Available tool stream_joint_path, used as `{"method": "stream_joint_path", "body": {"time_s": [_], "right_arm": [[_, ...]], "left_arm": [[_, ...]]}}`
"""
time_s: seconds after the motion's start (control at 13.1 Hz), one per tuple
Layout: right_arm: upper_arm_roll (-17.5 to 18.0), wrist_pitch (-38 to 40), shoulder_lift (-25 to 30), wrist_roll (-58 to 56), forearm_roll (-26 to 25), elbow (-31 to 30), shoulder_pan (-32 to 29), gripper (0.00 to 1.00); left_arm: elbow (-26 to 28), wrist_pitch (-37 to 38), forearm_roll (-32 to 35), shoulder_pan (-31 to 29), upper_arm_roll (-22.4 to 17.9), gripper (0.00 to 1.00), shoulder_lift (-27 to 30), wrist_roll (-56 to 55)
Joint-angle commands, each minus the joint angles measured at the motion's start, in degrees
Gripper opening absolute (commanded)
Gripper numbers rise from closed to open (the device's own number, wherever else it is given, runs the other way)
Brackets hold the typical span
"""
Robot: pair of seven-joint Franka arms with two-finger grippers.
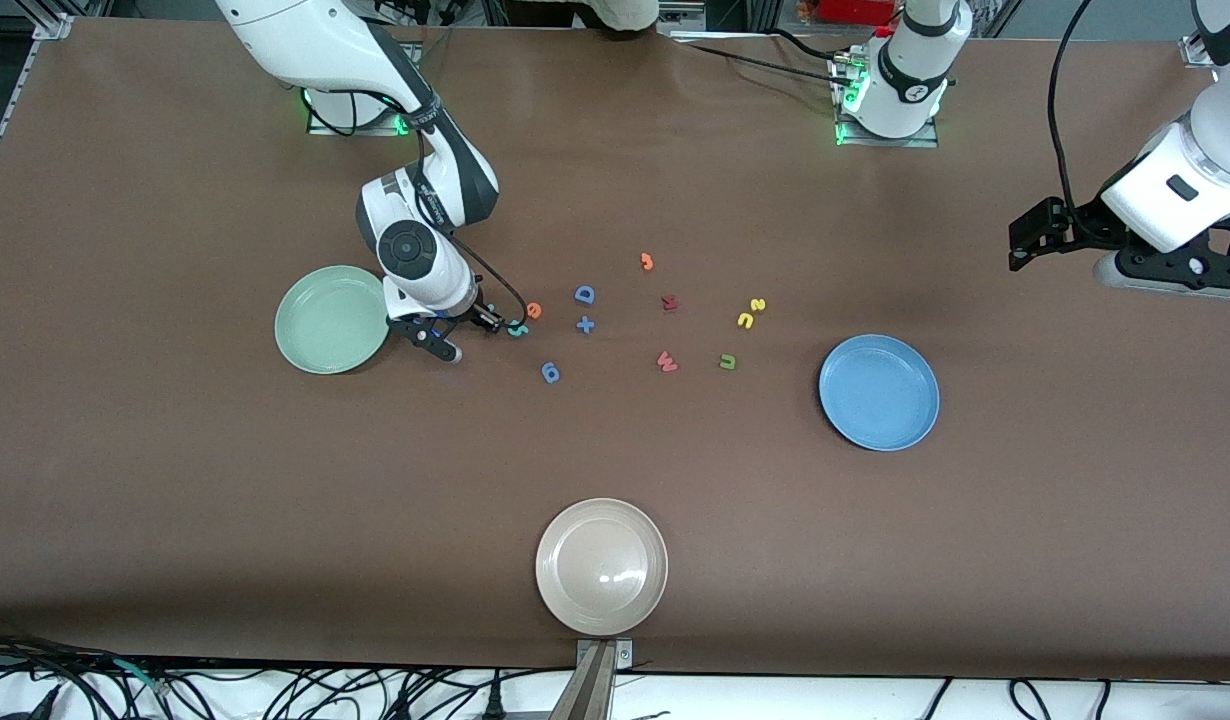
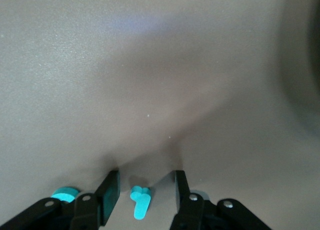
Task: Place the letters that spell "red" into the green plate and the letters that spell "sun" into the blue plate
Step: 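Grasp the teal letter with the right gripper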
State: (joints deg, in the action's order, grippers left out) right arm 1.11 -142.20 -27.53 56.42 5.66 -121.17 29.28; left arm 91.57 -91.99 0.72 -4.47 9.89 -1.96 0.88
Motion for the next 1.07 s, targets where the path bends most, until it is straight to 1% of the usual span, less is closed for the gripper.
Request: {"method": "stream_joint_path", "body": {"time_s": [0.0, 0.08, 0.23, 0.38, 0.46, 0.61, 0.69, 0.76, 0.99], "right_arm": [[0.91, -0.36, -0.51, 0.62, 0.84, 0.23, -0.01, 0.53], [1.35, -0.36, -0.51, 0.63, 1.02, 0.41, -0.01, 0.54], [1.35, -0.36, -0.51, 0.54, 3.29, 0.58, -0.01, 0.54], [1.35, -0.36, -0.51, 0.45, 3.30, 0.58, -0.01, 0.53], [1.35, -0.36, -0.51, 0.45, 3.30, 0.58, -0.09, 0.49], [1.35, -0.36, -0.95, 0.27, 3.30, 0.67, -0.10, 0.31], [1.35, -0.36, -0.95, 0.27, 3.30, 0.67, -0.10, 0.25], [1.35, -0.36, -0.95, 0.27, 3.30, 0.59, -0.10, 0.24], [1.35, -0.27, -0.95, 0.27, 3.30, 0.58, -0.01, 0.13]], "left_arm": [[-0.52, 0.40, -0.54, -0.27, 0.30, 1.00, 0.29, -0.09], [-0.61, 0.32, -0.45, -0.18, 0.30, 1.00, 0.03, -0.09], [-0.69, 0.32, 0.16, 0.34, 0.39, 1.00, -0.15, -0.08], [-0.61, 0.32, 0.25, 0.26, 0.21, 1.00, -0.15, -0.09], [-0.61, 0.32, 0.34, 0.26, 0.21, 1.00, -0.15, -0.17], [-0.34, 0.67, 0.34, 0.34, 0.30, 1.00, -0.68, -0.09], [-0.34, 0.76, 0.34, 0.43, 0.30, 1.00, -1.12, -0.09], [-0.08, 0.84, 0.25, 0.52, 0.74, 1.00, -1.47, -0.17], [0.27, 0.32, -0.80, 0.52, 1.09, 1.00, -3.93, -0.17]]}}
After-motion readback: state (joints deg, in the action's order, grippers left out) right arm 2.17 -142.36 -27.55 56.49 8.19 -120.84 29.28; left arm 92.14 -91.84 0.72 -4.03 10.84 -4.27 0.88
